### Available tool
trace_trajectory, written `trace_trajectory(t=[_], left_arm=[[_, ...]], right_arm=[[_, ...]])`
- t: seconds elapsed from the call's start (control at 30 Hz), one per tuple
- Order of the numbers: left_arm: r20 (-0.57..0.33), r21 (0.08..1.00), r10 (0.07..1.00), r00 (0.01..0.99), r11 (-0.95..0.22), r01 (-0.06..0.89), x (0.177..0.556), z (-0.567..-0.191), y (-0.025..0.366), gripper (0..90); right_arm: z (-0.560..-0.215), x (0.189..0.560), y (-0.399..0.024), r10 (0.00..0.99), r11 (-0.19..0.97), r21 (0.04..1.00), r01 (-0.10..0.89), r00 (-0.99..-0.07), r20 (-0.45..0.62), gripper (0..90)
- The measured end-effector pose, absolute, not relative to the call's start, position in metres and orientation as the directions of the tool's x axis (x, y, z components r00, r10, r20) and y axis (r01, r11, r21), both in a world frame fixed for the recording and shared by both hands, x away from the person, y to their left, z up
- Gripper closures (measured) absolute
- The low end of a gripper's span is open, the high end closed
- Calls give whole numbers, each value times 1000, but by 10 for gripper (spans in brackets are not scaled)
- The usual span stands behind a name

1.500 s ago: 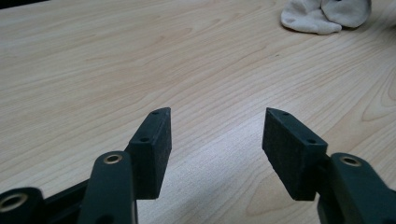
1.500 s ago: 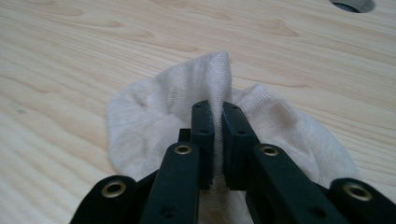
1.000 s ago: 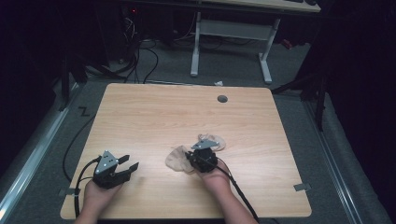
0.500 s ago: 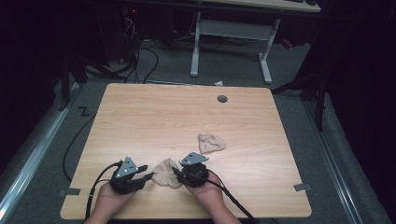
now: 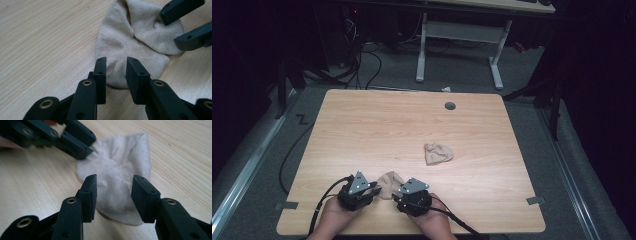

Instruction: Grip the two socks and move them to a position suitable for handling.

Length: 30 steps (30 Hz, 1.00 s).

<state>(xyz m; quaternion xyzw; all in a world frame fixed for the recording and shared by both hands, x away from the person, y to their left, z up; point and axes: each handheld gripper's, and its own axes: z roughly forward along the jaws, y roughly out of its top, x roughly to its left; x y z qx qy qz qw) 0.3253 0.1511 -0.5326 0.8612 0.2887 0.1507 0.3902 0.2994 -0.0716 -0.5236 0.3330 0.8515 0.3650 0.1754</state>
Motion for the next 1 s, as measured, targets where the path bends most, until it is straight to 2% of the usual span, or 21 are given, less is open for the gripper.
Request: trace_trajectory(t=[0.03, 0.07, 0.1, 0.13, 0.2, 0.5, 0.57, 0.73, 0.97, 1.0], left_arm=[[34, 759, 615, 788, -529, 380, 325, -533, 151, 705], [31, 760, 613, 789, -528, 380, 326, -533, 151, 705], [31, 760, 613, 789, -528, 380, 326, -533, 151, 705], [29, 761, 613, 790, -526, 380, 326, -533, 152, 705], [28, 761, 612, 790, -526, 380, 326, -533, 152, 704], [34, 759, 611, 791, -531, 377, 325, -533, 151, 704], [36, 757, 610, 791, -534, 377, 324, -533, 151, 704], [34, 755, 610, 792, -535, 379, 324, -532, 151, 703], [16, 745, 569, 822, -555, 370, 316, -530, 142, 686], [10, 745, 539, 842, -565, 353, 309, -530, 134, 687]], right_arm=[[-524, 299, -72, 695, 512, 738, 439, -717, -56, 575], [-527, 301, -69, 693, 538, 727, 428, -715, -93, 635], [-527, 301, -69, 693, 538, 727, 428, -715, -93, 635], [-528, 301, -68, 701, 551, 721, 421, -702, -125, 782], [-526, 303, -71, 703, 541, 723, 430, -704, -107, 843], [-507, 327, -89, 772, 451, 779, 436, -629, -95, 850], [-501, 345, -100, 813, 407, 794, 452, -575, -89, 789], [-490, 356, -111, 842, 374, 813, 446, -530, -97, 717], [-497, 330, -93, 779, 407, 794, 451, -625, -45, 743], [-505, 321, -88, 758, 427, 777, 462, -652, -29, 802]])
